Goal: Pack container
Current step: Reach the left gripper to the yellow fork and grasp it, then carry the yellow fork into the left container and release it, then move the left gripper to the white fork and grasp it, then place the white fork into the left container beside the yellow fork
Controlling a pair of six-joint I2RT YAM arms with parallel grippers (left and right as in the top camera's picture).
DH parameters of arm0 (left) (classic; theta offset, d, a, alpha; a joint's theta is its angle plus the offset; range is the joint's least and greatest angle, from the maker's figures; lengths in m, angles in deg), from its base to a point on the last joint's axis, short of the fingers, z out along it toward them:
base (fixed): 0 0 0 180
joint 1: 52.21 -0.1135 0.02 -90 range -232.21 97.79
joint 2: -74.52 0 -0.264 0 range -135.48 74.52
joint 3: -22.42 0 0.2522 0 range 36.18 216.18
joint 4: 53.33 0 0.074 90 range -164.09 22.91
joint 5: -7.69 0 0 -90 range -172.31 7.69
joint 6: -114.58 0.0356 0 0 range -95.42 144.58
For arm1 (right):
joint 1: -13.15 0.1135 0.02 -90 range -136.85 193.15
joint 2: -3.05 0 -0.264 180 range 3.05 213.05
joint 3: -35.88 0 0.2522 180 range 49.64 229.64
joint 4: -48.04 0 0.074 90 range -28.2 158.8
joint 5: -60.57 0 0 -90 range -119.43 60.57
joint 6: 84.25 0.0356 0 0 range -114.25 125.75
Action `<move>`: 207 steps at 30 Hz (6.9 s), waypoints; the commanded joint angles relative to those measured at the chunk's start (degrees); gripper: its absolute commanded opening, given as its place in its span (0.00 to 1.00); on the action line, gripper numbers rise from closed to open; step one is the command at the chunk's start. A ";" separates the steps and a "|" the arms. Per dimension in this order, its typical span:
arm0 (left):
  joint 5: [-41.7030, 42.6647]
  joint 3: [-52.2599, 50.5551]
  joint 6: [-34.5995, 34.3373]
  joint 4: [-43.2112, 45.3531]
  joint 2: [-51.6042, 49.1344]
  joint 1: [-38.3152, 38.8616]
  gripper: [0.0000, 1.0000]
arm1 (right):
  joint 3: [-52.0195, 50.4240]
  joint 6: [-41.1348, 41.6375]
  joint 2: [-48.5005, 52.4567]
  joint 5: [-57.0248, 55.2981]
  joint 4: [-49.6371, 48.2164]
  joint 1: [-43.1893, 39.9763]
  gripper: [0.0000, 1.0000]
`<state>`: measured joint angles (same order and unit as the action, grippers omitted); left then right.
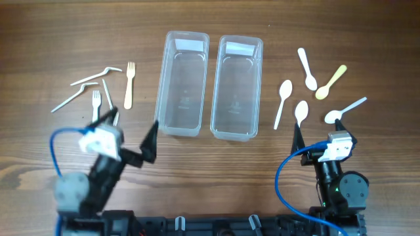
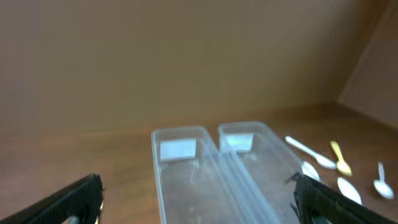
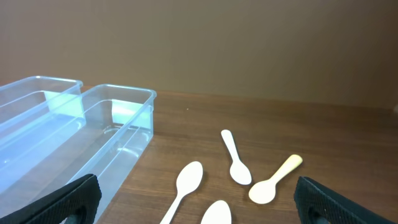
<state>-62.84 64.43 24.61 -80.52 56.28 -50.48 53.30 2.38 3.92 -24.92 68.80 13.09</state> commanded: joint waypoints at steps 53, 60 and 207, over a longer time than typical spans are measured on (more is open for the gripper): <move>-19.17 57.09 5.27 -24.44 -104.78 -3.52 0.41 | -0.33 -0.98 -0.31 0.68 -0.22 -0.20 1.00; -19.12 57.09 5.29 -25.97 -104.78 -3.52 0.06 | -0.33 -1.01 -0.31 0.66 -0.22 -0.20 1.00; -0.92 41.92 -0.35 -19.76 -73.99 12.52 0.04 | -0.33 -1.01 -0.31 0.68 -0.22 -0.20 1.00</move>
<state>-60.61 106.18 31.89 -103.80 -14.71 -38.00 53.19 1.77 3.94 -24.92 68.76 13.09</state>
